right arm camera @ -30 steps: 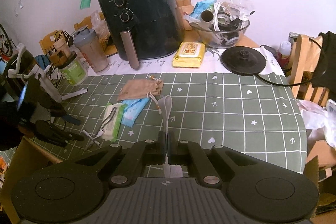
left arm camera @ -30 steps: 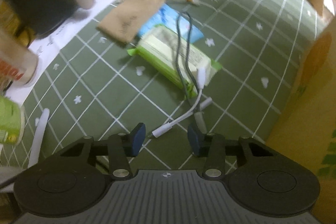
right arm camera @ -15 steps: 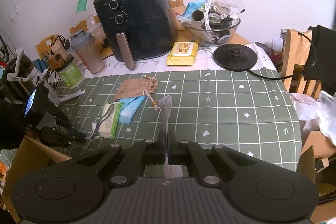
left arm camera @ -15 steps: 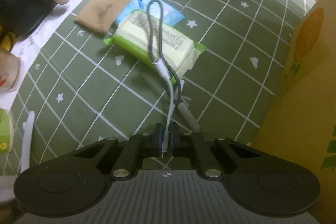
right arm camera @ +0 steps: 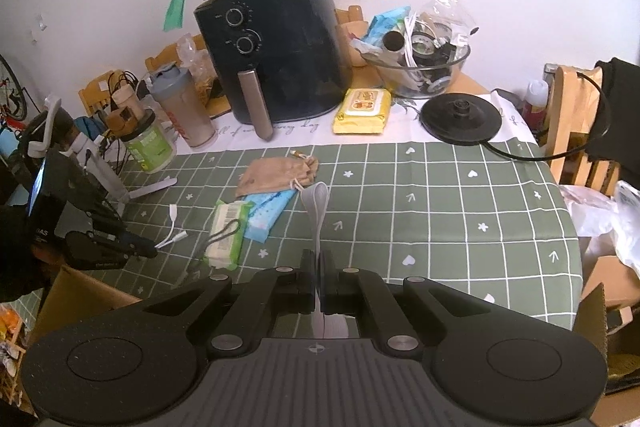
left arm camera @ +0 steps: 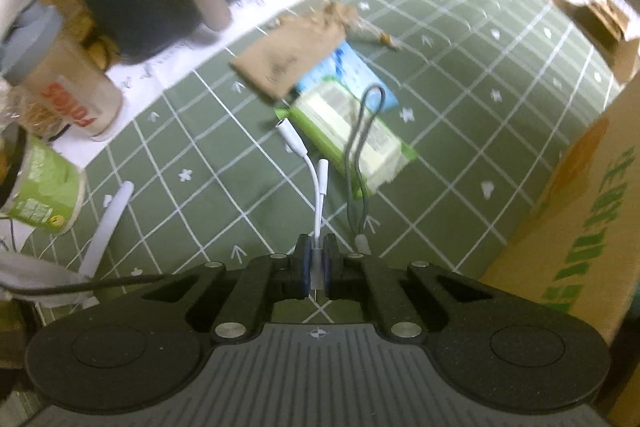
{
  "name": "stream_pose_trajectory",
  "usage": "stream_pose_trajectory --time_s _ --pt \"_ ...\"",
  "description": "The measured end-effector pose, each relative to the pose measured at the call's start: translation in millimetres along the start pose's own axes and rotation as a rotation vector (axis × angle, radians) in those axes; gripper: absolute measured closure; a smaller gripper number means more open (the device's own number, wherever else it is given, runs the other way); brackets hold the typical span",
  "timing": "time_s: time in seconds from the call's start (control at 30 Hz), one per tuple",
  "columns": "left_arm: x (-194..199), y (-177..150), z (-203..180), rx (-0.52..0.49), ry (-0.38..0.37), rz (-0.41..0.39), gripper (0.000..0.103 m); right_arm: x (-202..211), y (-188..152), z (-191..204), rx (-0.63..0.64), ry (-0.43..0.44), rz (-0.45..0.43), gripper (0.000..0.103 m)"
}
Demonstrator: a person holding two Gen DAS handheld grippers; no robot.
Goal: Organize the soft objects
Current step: 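Carry the white cable into the box and release it with the left while the right carries the strap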
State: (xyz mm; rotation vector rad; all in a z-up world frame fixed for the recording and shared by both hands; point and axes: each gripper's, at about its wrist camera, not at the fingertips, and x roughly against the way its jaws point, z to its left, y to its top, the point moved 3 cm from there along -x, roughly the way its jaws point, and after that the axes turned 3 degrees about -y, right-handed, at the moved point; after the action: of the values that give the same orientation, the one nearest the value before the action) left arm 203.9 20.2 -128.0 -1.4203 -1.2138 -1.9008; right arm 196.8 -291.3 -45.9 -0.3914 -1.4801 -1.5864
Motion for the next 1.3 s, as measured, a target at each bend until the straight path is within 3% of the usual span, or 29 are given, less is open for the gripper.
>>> stream_pose_trajectory --time_s 0.37,0.77,0.97,1.3 --pt "56.3 3.1 5.6 0.146 0.019 -0.155 0.096 18.6 6.3 16.7 0.023 0.022 -0.025 0.099" --pt "122.2 -9.5 -8.9 0.328 -0.056 -0.283 0.096 35.4 -9.1 43.9 0.042 0.083 -0.017 0.099" --pt "152.6 -15.9 -27.3 0.353 -0.079 -0.332 0.096 43.7 -15.6 54.7 0.043 0.111 -0.022 0.099" --pt "173.9 -39.0 -65.8 0.356 -0.168 -0.346 0.095 56.2 -25.9 69.4 0.05 0.143 -0.034 0.099"
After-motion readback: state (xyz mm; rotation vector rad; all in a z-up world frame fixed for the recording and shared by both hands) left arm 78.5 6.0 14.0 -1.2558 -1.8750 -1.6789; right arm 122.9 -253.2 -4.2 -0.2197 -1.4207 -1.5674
